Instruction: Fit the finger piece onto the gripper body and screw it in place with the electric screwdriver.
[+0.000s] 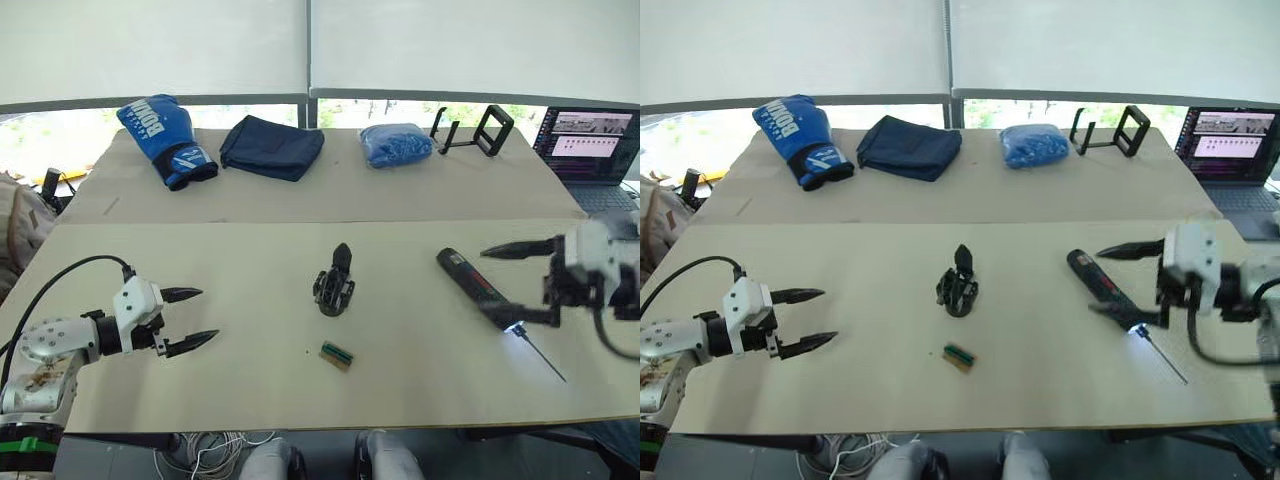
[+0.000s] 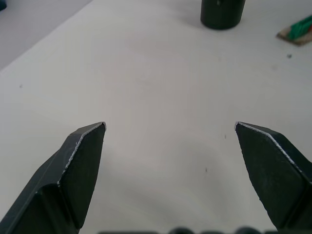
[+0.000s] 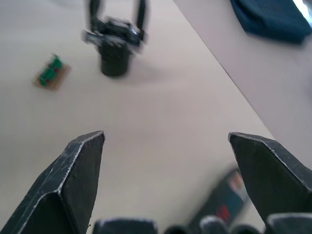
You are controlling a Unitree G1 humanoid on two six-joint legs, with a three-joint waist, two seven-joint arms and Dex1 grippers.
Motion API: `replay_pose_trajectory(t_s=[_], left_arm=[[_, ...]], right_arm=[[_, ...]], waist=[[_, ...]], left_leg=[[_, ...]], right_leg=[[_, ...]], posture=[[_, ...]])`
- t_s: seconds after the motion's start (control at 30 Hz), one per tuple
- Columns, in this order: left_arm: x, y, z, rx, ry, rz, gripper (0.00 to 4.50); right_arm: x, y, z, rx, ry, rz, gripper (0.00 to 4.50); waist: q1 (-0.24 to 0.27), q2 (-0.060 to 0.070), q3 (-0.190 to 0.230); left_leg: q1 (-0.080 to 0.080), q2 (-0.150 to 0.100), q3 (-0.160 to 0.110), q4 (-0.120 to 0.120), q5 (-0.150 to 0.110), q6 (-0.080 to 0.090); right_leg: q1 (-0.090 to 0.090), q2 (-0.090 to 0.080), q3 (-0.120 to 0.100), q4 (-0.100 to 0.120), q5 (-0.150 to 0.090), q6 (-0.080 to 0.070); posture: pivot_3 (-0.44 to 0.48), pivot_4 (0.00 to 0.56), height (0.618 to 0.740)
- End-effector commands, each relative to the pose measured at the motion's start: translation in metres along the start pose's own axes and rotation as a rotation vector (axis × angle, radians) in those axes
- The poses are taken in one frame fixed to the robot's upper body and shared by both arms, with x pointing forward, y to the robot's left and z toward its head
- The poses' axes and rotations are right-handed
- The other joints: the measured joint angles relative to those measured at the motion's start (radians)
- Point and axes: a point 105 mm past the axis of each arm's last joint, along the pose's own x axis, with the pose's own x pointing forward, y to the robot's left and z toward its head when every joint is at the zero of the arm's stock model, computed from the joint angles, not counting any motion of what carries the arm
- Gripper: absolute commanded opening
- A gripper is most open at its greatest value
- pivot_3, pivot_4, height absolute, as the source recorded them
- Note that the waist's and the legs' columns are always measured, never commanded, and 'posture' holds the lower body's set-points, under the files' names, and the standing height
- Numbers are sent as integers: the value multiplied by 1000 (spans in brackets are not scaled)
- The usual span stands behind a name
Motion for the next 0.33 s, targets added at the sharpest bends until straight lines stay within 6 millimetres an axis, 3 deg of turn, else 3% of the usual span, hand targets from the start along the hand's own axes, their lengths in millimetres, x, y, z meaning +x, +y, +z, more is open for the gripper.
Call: replay_pose_trajectory(t_s=[0.03, 0.23, 0.33], left_arm=[[-9, 6, 12, 65, -23, 63, 4500], [-18, -4, 12, 49, -22, 83, 4500], [-19, 3, 13, 53, -45, 159, 4500]], right_arm=[[9, 14, 14, -98, -97, 30, 4460], [13, 14, 4, -104, -117, -9, 4460], [12, 4, -1, -91, -135, -87, 4460]], waist=[[7, 0, 0], [8, 0, 0], [8, 0, 0]], left_leg=[[0, 0, 0, 0, 0, 0], [1, 0, 0, 1, 0, 1], [2, 0, 0, 1, 0, 1]], right_leg=[[0, -1, 0, 0, 0, -1], [0, -4, 2, 2, 3, -6], [0, -4, 2, 3, 2, -7]], posture=[[0, 150, 740], [0, 150, 740], [0, 150, 740]])
